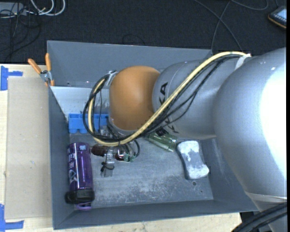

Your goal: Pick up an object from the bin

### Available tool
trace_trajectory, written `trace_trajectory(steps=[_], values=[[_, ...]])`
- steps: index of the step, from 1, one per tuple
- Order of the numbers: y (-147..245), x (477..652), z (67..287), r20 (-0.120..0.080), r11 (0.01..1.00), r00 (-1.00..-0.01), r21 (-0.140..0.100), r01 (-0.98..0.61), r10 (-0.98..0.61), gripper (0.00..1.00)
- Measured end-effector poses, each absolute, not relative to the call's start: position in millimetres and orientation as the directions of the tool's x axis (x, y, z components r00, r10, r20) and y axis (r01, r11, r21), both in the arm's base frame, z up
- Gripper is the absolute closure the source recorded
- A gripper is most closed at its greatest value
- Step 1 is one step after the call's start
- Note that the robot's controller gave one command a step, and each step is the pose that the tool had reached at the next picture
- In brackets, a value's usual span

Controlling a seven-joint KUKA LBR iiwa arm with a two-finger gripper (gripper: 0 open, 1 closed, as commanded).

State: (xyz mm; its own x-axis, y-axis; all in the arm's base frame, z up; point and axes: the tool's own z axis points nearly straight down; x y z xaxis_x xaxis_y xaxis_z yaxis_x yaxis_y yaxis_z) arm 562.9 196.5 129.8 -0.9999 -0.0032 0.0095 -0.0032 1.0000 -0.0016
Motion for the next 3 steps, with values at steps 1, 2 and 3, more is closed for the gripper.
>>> trace_trajectory(steps=[1,2,3], values=[[195.7,565.2,134.3,0.002,1.000,-1.000,0.000,0.001,0.001,0.00],[164.7,587.2,95.1,0.001,0.998,-0.998,0.001,0.066,0.066,0.00],[145.0,585.7,91.8,0.008,0.993,-0.993,-0.002,0.116,0.116,0.00]])
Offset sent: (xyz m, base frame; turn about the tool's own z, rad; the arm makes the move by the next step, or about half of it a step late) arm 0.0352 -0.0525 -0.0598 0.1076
